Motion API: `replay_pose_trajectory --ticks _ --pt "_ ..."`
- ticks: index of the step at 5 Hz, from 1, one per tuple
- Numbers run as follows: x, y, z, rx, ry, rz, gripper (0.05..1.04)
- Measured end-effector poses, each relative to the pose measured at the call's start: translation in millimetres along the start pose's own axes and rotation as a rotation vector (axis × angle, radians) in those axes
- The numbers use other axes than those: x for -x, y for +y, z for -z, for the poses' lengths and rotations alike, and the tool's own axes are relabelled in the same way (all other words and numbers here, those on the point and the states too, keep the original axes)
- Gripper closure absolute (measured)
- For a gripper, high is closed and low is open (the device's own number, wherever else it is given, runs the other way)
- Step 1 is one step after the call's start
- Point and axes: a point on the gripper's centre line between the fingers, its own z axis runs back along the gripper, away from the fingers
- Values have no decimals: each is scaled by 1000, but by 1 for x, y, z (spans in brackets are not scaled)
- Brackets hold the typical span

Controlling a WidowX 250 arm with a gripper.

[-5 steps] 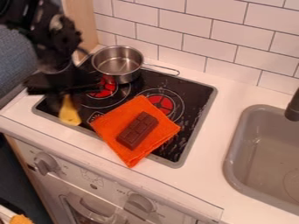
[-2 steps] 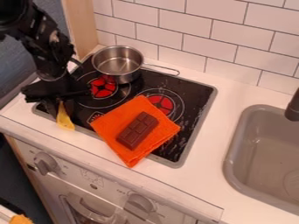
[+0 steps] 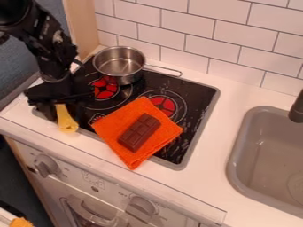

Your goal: Move yellow brush to bottom of left side of the stove

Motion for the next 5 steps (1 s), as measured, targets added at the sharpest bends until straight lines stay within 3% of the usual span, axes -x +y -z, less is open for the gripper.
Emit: replay_pose_trajectory --ticks 1,2,4,5 --pt "-2 -5 -6 30 -21 18 78" --pt "-5 -5 -27 55 -81 43 83" --pt "-7 -6 -69 31 -101 105 83" --pt "-6 -5 -70 29 -98 101 83"
